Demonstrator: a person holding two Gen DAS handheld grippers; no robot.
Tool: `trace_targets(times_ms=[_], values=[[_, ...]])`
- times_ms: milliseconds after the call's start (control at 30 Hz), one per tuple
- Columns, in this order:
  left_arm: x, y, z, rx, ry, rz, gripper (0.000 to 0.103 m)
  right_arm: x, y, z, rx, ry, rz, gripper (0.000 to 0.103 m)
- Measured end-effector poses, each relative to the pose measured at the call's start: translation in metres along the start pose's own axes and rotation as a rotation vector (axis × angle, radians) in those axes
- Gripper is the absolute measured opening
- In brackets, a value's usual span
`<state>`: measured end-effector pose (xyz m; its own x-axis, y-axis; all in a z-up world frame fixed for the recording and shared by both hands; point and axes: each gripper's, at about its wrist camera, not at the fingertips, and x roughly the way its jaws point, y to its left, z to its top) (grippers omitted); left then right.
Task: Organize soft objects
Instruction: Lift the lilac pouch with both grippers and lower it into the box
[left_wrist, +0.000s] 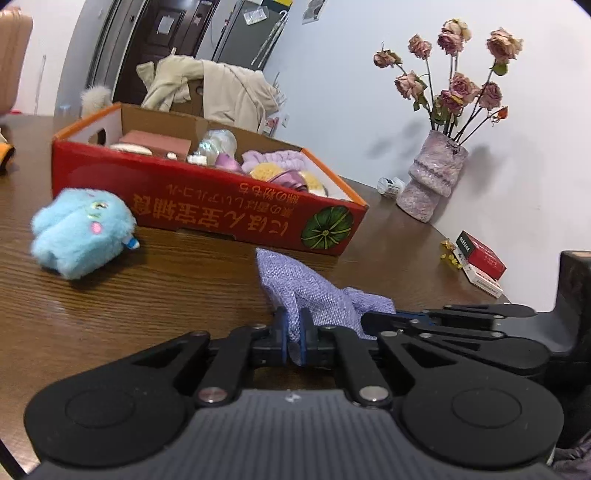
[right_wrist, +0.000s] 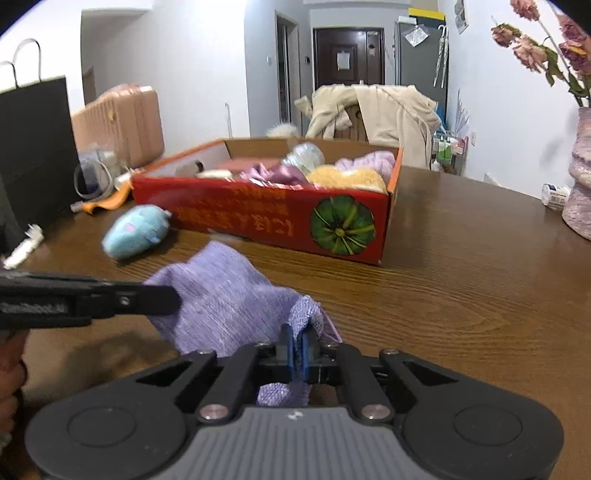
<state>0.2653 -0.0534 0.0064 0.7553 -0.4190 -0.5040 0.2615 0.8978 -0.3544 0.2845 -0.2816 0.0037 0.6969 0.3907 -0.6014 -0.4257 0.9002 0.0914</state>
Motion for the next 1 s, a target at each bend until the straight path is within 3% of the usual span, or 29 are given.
trace_targets(times_ms=[133, 267, 467, 700, 833, 1000], values=[[-0.03, -0.008, 0.003, 0.027, -0.038, 0.0, 0.006, -0.037, 0.012, 0.004, 0.0, -0.082, 0.027, 0.004], [-0.057, -0.01, 0.031, 0.055, -0.134, -0.017, 0.006, -0.058, 0.021, 0.032, -0.023, -0.183, 0.052, 0.004], [-0.046, 0.015, 0.104, 0.049, -0.22, 0.065, 0.006, -0.025, 0.016, 0.115, -0.061, -0.228, 0.142, 0.004], [0.012, 0.05, 0.152, 0.014, -0.17, 0.131, 0.006, 0.077, 0.01, 0.212, -0.112, -0.151, 0.149, 0.005], [0.05, 0.071, 0.158, 0.009, -0.098, 0.169, 0.006, 0.134, 0.008, 0.221, -0.101, -0.08, 0.151, 0.005], [0.078, 0.084, 0.14, 0.042, 0.029, 0.155, 0.009, 0.185, 0.008, 0.206, -0.104, 0.03, 0.145, 0.01]])
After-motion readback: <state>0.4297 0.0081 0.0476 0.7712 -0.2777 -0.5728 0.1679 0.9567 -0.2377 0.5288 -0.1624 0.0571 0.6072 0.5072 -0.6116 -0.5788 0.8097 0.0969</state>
